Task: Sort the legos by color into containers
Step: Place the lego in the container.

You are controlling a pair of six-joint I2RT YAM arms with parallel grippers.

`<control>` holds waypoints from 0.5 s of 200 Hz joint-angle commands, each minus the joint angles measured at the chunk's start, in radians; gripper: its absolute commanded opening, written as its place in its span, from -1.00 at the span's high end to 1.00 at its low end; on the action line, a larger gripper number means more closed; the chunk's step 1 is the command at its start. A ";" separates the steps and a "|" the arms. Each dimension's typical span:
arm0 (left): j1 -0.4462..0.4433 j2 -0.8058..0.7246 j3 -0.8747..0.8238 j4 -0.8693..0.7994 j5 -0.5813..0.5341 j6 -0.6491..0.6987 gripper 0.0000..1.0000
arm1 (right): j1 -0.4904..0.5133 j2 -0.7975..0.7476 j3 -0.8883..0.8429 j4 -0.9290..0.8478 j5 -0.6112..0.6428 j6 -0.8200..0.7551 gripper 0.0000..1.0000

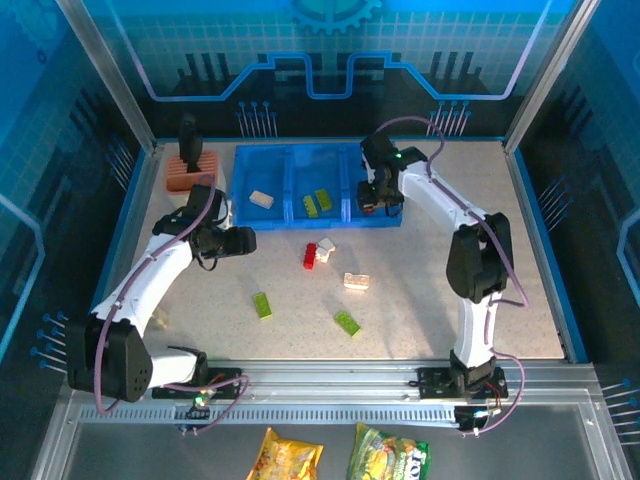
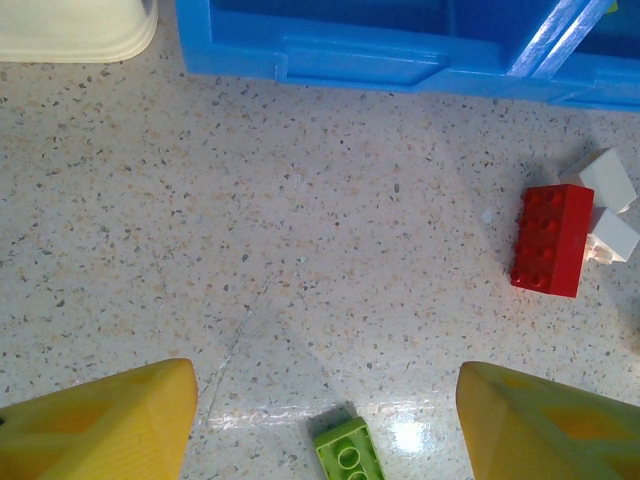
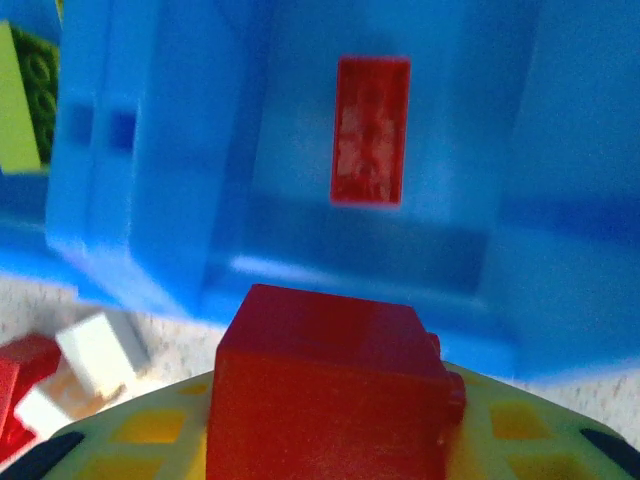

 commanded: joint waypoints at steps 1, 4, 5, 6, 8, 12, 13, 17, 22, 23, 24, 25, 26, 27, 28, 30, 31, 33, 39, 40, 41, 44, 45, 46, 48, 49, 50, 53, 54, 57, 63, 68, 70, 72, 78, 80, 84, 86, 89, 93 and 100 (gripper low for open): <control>0.013 0.007 -0.016 0.008 0.012 0.021 -0.41 | -0.022 0.095 0.116 -0.053 0.012 -0.034 0.14; 0.013 0.007 -0.017 0.008 0.013 0.020 -0.41 | -0.024 0.106 0.130 -0.053 0.017 -0.034 0.14; 0.013 0.007 -0.016 0.008 0.013 0.020 -0.41 | -0.025 0.111 0.136 -0.053 0.018 -0.034 0.14; 0.013 0.007 -0.017 0.008 0.012 0.020 -0.41 | -0.025 0.115 0.142 -0.053 0.019 -0.034 0.14; 0.013 0.007 -0.017 0.009 0.012 0.021 -0.41 | -0.026 0.123 0.152 -0.055 0.022 -0.034 0.13; 0.013 0.007 -0.018 0.008 0.013 0.020 -0.41 | -0.028 0.140 0.173 -0.057 0.027 -0.034 0.13; 0.013 0.007 -0.018 0.008 0.012 0.020 -0.41 | -0.028 0.144 0.180 -0.057 0.027 -0.034 0.13; 0.013 0.007 -0.018 0.009 0.013 0.020 -0.41 | -0.032 0.162 0.200 -0.057 0.031 -0.032 0.13; 0.013 0.007 -0.018 0.009 0.012 0.021 -0.41 | -0.035 0.183 0.226 -0.058 0.033 -0.032 0.13; 0.013 0.007 -0.018 0.008 0.012 0.020 -0.41 | -0.035 0.188 0.230 -0.058 0.034 -0.032 0.13; 0.013 0.007 -0.018 0.009 0.012 0.020 -0.41 | -0.036 0.191 0.235 -0.058 0.034 -0.032 0.13; 0.013 0.007 -0.018 0.008 0.012 0.020 -0.41 | -0.036 0.196 0.241 -0.058 0.035 -0.032 0.13; 0.013 0.007 -0.018 0.008 0.012 0.020 -0.41 | -0.037 0.201 0.246 -0.058 0.035 -0.032 0.13; 0.013 0.007 -0.018 0.008 0.012 0.020 -0.41 | -0.037 0.205 0.251 -0.058 0.036 -0.032 0.13; 0.013 0.007 -0.018 0.007 0.012 0.021 -0.41 | -0.038 0.208 0.255 -0.059 0.036 -0.032 0.13; 0.014 0.007 -0.018 0.008 0.013 0.020 -0.41 | -0.039 0.217 0.264 -0.058 0.037 -0.032 0.13; 0.013 0.007 -0.018 0.008 0.013 0.020 -0.41 | -0.040 0.221 0.269 -0.058 0.038 -0.032 0.13; 0.013 0.007 -0.018 0.008 0.012 0.021 -0.41 | -0.041 0.230 0.279 -0.057 0.037 -0.032 0.13; 0.013 0.007 -0.018 0.008 0.013 0.021 -0.40 | -0.044 0.252 0.304 -0.053 0.037 -0.033 0.13; 0.013 0.007 -0.018 0.008 0.013 0.020 -0.41 | -0.044 0.256 0.309 -0.052 0.037 -0.033 0.13; 0.013 0.007 -0.018 0.008 0.013 0.019 -0.41 | -0.044 0.261 0.312 -0.052 0.038 -0.033 0.13; 0.013 0.007 -0.018 0.008 0.012 0.020 -0.40 | -0.045 0.271 0.326 -0.050 0.041 -0.032 0.13; 0.013 0.007 -0.018 0.008 0.012 0.020 -0.40 | -0.045 0.277 0.332 -0.049 0.042 -0.033 0.13; 0.013 0.007 -0.018 0.008 0.012 0.020 -0.40 | -0.046 0.281 0.337 -0.049 0.043 -0.034 0.13; 0.014 0.007 -0.018 0.009 0.011 0.020 -0.40 | -0.047 0.288 0.345 -0.048 0.046 -0.033 0.13; 0.013 0.007 -0.018 0.008 0.012 0.020 -0.41 | -0.047 0.292 0.350 -0.048 0.046 -0.033 0.13; 0.013 0.007 -0.018 0.009 0.012 0.020 -0.41 | -0.047 0.296 0.355 -0.047 0.049 -0.033 0.13; 0.013 0.007 -0.018 0.008 0.012 0.020 -0.41 | -0.048 0.307 0.370 -0.047 0.053 -0.032 0.13; 0.013 0.007 -0.018 0.008 0.013 0.020 -0.41 | -0.048 0.308 0.374 -0.047 0.055 -0.032 0.13; 0.013 0.007 -0.018 0.008 0.013 0.020 -0.41 | -0.051 0.324 0.389 -0.047 0.060 -0.032 0.13; 0.014 0.007 -0.019 0.009 0.012 0.020 -0.41 | -0.053 0.358 0.413 -0.046 0.071 -0.031 0.13; 0.014 0.007 -0.019 0.009 0.012 0.020 -0.41 | -0.055 0.376 0.435 -0.044 0.074 -0.031 0.13; 0.014 0.007 -0.020 0.008 0.012 0.020 -0.41 | -0.057 0.383 0.443 -0.042 0.074 -0.032 0.13; 0.013 0.007 -0.020 0.008 0.013 0.020 -0.41 | -0.056 0.390 0.450 -0.039 0.075 -0.032 0.13; 0.013 0.007 -0.020 0.009 0.013 0.020 -0.41 | -0.059 0.411 0.469 -0.033 0.081 -0.031 0.13; 0.013 0.007 -0.020 0.009 0.013 0.020 -0.41 | -0.061 0.415 0.475 -0.032 0.084 -0.030 0.13; 0.013 0.007 -0.020 0.008 0.012 0.020 -0.41 | -0.062 0.427 0.486 -0.028 0.087 -0.029 0.13; 0.013 0.007 -0.020 0.009 0.012 0.020 -0.41 | -0.062 0.432 0.490 -0.024 0.089 -0.029 0.13; 0.014 0.007 -0.020 0.009 0.012 0.020 -0.41 | -0.062 0.438 0.495 -0.019 0.089 -0.030 0.13; 0.014 0.007 -0.020 0.008 0.012 0.020 -0.41 | -0.064 0.447 0.501 -0.011 0.088 -0.031 0.13; 0.013 0.007 -0.020 0.008 0.012 0.020 -0.41 | -0.067 0.461 0.509 0.003 0.090 -0.030 0.13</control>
